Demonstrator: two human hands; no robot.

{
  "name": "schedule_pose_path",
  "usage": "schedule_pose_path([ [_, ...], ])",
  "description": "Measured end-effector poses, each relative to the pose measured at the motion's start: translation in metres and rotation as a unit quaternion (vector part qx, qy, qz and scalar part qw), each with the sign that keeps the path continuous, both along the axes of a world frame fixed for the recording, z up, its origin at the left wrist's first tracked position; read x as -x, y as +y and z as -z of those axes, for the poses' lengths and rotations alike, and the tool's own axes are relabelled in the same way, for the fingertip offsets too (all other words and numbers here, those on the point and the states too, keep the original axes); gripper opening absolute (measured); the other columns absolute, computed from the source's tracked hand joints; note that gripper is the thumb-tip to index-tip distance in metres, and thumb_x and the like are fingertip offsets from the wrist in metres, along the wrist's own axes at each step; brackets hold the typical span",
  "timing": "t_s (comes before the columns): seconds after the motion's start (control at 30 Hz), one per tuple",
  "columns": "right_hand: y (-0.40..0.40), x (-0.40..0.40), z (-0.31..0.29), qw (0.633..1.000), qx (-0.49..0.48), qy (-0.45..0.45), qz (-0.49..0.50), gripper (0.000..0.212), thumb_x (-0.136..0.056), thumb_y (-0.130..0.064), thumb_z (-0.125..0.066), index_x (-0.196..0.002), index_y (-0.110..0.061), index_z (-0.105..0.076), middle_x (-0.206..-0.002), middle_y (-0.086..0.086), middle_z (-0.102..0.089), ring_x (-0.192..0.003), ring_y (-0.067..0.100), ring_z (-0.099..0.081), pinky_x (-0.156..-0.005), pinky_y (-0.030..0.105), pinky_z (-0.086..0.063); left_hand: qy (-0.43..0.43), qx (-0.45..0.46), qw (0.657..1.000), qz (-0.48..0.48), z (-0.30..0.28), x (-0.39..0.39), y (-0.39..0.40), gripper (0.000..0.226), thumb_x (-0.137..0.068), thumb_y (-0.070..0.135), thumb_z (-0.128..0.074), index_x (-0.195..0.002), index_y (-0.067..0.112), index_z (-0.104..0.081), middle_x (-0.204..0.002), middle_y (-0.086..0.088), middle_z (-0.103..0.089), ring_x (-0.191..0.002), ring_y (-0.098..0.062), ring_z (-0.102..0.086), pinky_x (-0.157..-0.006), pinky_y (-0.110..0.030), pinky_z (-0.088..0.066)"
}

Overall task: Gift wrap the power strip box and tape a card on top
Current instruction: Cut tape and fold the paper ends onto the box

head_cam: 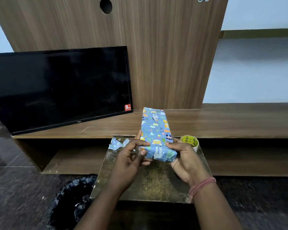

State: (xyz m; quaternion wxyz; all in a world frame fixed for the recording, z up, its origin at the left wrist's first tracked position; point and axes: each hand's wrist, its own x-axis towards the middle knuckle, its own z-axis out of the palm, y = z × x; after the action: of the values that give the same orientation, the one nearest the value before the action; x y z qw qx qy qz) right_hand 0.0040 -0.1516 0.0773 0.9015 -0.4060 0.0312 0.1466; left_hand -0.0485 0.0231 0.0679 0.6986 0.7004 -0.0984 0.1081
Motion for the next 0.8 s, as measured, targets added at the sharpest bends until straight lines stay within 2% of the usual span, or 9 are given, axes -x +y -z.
schedule_pose_path([
  [0.1, -0.004, 0.0, 0.003, 1.0, 0.002, -0.021, 0.017, 0.051, -0.082, 0.016, -0.054, -0.131, 0.001, -0.052, -0.126, 0.021, -0.067, -0.114, 0.039, -0.066, -0.086, 0.048, -0.058, 0.049, 0.011, 0.998, 0.028, -0.003, 0.002, 0.008, 0.05, -0.098, 0.014, -0.067, -0.143, 0.025, -0.05, -0.15, 0.016, -0.051, -0.098, -0.013, -0.074, -0.082, -0.034, -0.062],
  [0.2, -0.003, 0.005, 0.006, 0.999, 0.004, -0.039, 0.002, 0.067, -0.071, 0.017, -0.059, -0.134, -0.006, -0.05, -0.128, 0.013, -0.068, -0.112, 0.033, -0.068, -0.083, 0.044, -0.061, 0.195, 0.122, 0.973, 0.023, 0.004, -0.006, 0.009, 0.079, -0.086, 0.045, -0.074, -0.152, 0.042, -0.031, -0.141, 0.008, -0.06, -0.107, -0.028, -0.073, -0.088, -0.052, -0.06],
  [0.27, 0.002, 0.008, 0.01, 0.999, 0.025, -0.037, -0.018, 0.07, -0.073, 0.019, -0.06, -0.137, -0.007, -0.048, -0.129, 0.012, -0.067, -0.11, 0.031, -0.069, -0.08, 0.042, -0.062, 0.259, 0.127, 0.958, 0.008, 0.01, -0.016, 0.012, 0.073, -0.085, 0.051, -0.076, -0.145, 0.023, -0.045, -0.128, -0.005, -0.071, -0.106, -0.034, -0.073, -0.091, -0.056, -0.058],
  [0.43, 0.006, 0.01, 0.015, 0.99, 0.133, -0.027, -0.037, 0.053, -0.086, 0.014, -0.063, -0.134, -0.005, -0.053, -0.119, 0.01, -0.073, -0.1, 0.022, -0.073, -0.069, 0.027, -0.06, 0.273, 0.122, 0.954, -0.021, 0.022, -0.024, 0.019, 0.034, -0.094, 0.016, -0.07, -0.125, 0.003, -0.063, -0.115, -0.015, -0.075, -0.105, -0.035, -0.073, -0.086, -0.043, -0.057],
  [0.53, -0.005, -0.001, 0.018, 0.976, 0.21, 0.013, 0.046, 0.023, -0.094, -0.006, -0.065, -0.115, -0.014, -0.064, -0.103, 0.001, -0.074, -0.09, 0.015, -0.07, -0.072, 0.025, -0.054, 0.222, 0.121, 0.964, -0.087, 0.026, -0.031, 0.033, 0.039, -0.088, -0.003, -0.071, -0.125, 0.0, -0.06, -0.113, -0.015, -0.076, -0.094, -0.029, -0.074, -0.075, -0.036, -0.062],
  [0.6, -0.018, -0.011, 0.021, 0.963, 0.248, 0.029, 0.099, 0.011, -0.094, -0.008, -0.065, -0.102, -0.015, -0.067, -0.099, 0.005, -0.072, -0.086, 0.019, -0.066, -0.077, 0.031, -0.055, 0.177, 0.077, 0.97, -0.149, 0.02, -0.035, 0.046, 0.055, -0.076, 0.002, -0.081, -0.127, 0.005, -0.061, -0.114, -0.013, -0.075, -0.097, -0.031, -0.074, -0.082, -0.041, -0.061],
  [0.67, -0.033, -0.019, 0.03, 0.913, 0.385, 0.009, 0.135, 0.004, -0.094, -0.013, -0.066, -0.098, -0.014, -0.067, -0.098, 0.008, -0.071, -0.085, 0.021, -0.066, -0.082, 0.036, -0.056, 0.14, 0.027, 0.969, -0.203, 0.016, -0.037, 0.058, 0.062, -0.064, 0.016, -0.083, -0.123, 0.017, -0.065, -0.114, -0.009, -0.075, -0.101, -0.034, -0.073, -0.089, -0.048, -0.059],
  [0.73, -0.044, -0.022, 0.042, 0.781, 0.614, -0.029, 0.11, 0.012, -0.091, -0.026, -0.068, -0.095, -0.014, -0.067, -0.098, 0.009, -0.071, -0.091, 0.024, -0.067, -0.085, 0.035, -0.054, 0.13, 0.007, 0.965, -0.228, 0.016, -0.038, 0.066, 0.062, -0.056, 0.018, -0.082, -0.115, 0.025, -0.066, -0.112, -0.005, -0.075, -0.1, -0.034, -0.072, -0.088, -0.052, -0.059],
  [0.8, -0.048, -0.02, 0.056, 0.643, 0.763, -0.041, 0.053, 0.027, -0.086, -0.037, -0.069, -0.101, -0.015, -0.066, -0.103, 0.01, -0.069, -0.098, 0.029, -0.066, -0.086, 0.035, -0.054, 0.128, -0.024, 0.963, -0.236, 0.015, -0.036, 0.068, 0.061, -0.054, 0.013, -0.082, -0.11, 0.028, -0.066, -0.11, -0.004, -0.073, -0.1, -0.033, -0.071, -0.086, -0.051, -0.06],
])
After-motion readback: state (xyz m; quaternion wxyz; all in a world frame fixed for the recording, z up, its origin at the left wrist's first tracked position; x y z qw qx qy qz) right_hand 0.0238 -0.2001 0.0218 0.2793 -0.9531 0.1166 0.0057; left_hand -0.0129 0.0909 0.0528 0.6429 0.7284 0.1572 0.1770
